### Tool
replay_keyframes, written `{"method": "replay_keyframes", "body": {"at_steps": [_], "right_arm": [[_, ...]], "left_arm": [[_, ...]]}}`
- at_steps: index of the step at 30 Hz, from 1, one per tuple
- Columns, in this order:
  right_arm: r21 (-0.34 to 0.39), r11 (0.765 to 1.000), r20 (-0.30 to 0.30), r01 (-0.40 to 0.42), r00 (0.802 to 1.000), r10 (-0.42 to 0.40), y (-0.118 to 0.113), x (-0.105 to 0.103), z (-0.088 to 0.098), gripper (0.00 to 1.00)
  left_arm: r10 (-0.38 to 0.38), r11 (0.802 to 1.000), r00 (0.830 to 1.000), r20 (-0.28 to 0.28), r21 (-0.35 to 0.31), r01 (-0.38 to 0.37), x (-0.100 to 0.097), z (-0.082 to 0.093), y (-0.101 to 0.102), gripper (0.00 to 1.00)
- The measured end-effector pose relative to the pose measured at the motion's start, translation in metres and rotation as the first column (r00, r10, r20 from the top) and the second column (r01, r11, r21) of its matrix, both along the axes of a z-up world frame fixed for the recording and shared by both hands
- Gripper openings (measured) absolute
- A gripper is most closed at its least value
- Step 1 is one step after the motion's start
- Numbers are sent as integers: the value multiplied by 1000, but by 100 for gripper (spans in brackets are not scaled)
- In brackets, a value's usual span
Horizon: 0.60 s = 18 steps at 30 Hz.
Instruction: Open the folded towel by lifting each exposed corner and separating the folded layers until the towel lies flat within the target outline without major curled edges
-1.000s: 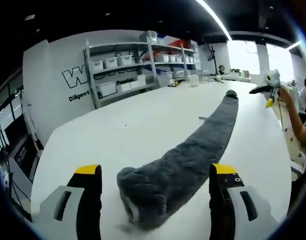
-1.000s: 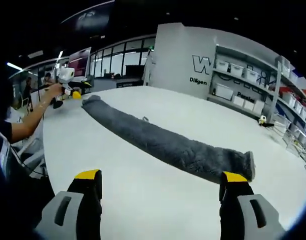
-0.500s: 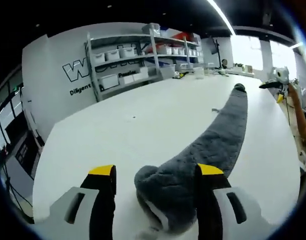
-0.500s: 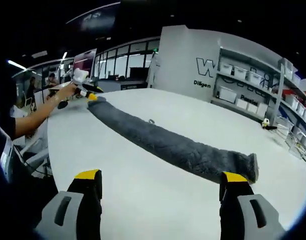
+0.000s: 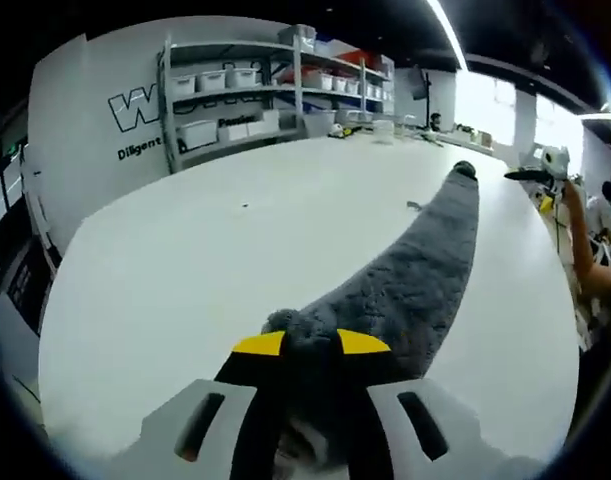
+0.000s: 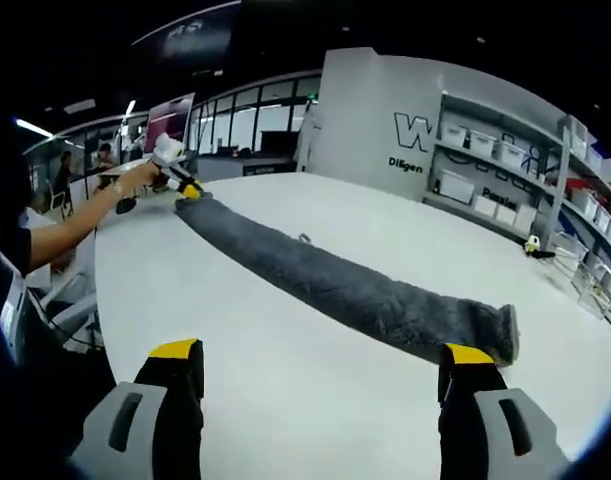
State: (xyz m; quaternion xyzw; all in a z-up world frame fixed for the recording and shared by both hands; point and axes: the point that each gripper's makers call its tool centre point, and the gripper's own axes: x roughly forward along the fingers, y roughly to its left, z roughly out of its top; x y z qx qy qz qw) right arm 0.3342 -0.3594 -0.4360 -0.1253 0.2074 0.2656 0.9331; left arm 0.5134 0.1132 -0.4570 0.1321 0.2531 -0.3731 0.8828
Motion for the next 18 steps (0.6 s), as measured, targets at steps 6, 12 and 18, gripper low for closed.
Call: {"method": "replay_keyframes", "body": {"at_steps": [6, 12, 18], "right_arm": [[1, 1000, -4, -6, 1000, 6, 1, 1, -1, 99], [0, 1000, 1, -10, 1000, 10, 4, 0, 1, 99], [2, 1000, 5, -19, 1000, 19, 7, -3, 1, 99]], "left_arm": [[-28, 998, 999, 41, 59, 25, -4, 5, -3, 10], [-58, 996, 990, 127, 73, 49, -12, 29, -9, 9], [-114, 990, 968, 221, 111, 91, -32, 46, -20, 9]]}}
